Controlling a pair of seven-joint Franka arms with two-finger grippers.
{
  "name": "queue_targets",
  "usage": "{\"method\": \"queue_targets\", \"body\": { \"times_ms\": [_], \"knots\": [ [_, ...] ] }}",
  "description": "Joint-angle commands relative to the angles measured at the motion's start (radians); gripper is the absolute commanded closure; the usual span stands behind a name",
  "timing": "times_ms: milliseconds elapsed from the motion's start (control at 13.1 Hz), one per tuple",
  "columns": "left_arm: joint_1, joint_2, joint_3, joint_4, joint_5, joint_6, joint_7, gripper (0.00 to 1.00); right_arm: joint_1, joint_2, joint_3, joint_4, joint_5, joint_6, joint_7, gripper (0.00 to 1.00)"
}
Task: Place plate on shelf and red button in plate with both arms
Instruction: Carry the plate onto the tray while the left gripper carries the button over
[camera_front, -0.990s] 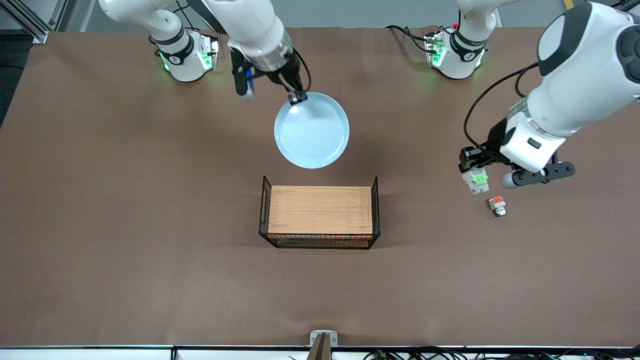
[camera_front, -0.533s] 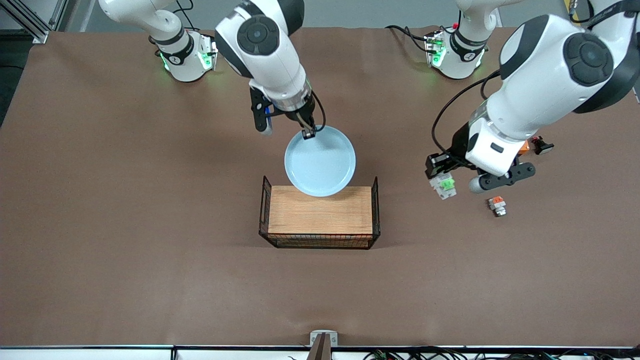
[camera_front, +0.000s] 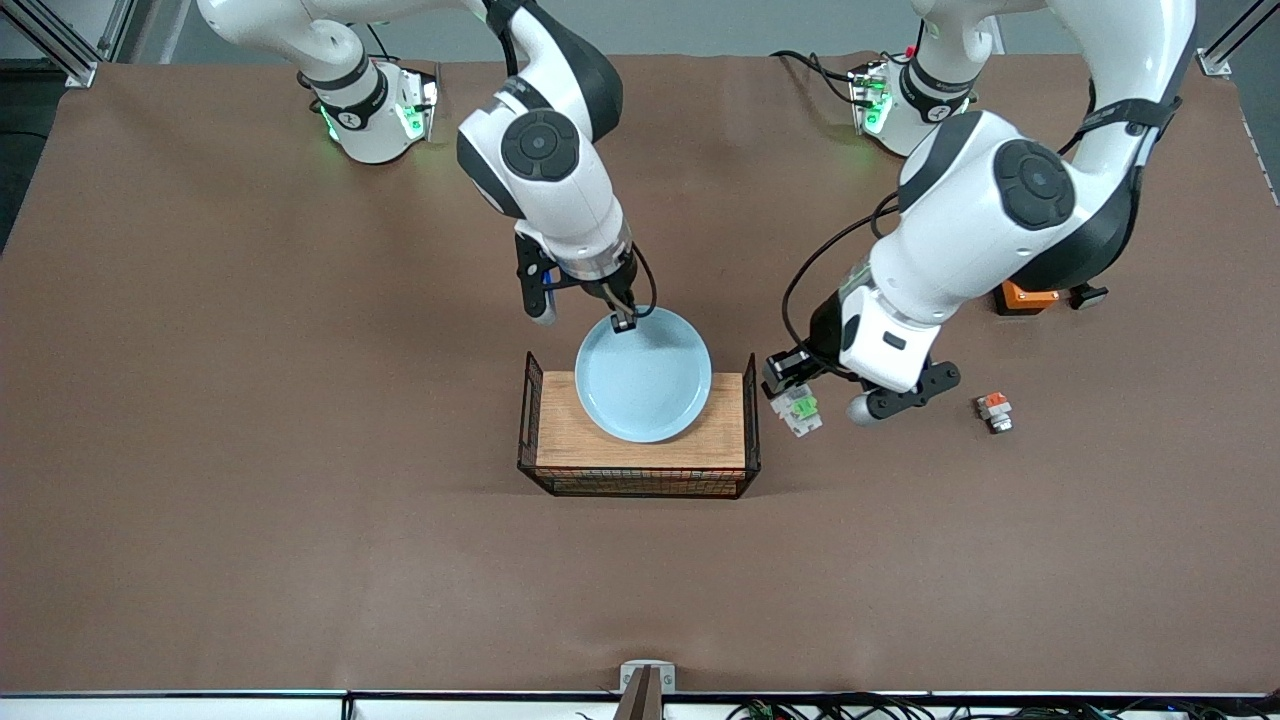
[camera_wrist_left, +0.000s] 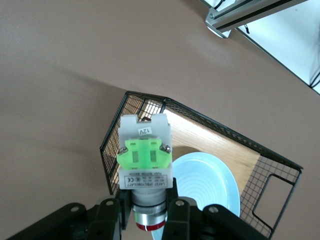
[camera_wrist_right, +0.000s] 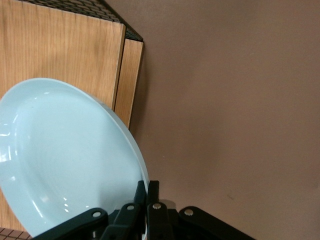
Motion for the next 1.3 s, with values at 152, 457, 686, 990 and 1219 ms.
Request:
{"method": "queue_targets", "body": {
  "times_ms": [152,457,686,990,1219],
  "knots": [
    [-0.071,0.099,0.001,0.068,0.119,0.031,-0.115,0.99,-0.025,0.063,0.006,0.033,-0.031,0.045,-0.025,0.97],
    [-0.143,0.153,0.007,0.104,0.119,0.048,-0.207,0.98,-0.043,0.087,0.004,0.035,-0.031,0.058,-0.077,0.91],
    [-0.223,0.179,0.051,0.108,0.120,0.049,-0.249,0.96,-0.057,0.112,0.002,0.041,-0.058,0.058,-0.077,0.79],
    [-0.257,0.242,0.067,0.108,0.120,0.083,-0.261,0.85,-0.071,0.127,0.004,0.064,-0.055,0.052,-0.067,0.20],
    [-0.268,0.265,0.072,0.108,0.120,0.103,-0.260,0.38,-0.071,0.115,0.004,0.116,-0.055,-0.035,-0.068,0.01]
  ]
}}
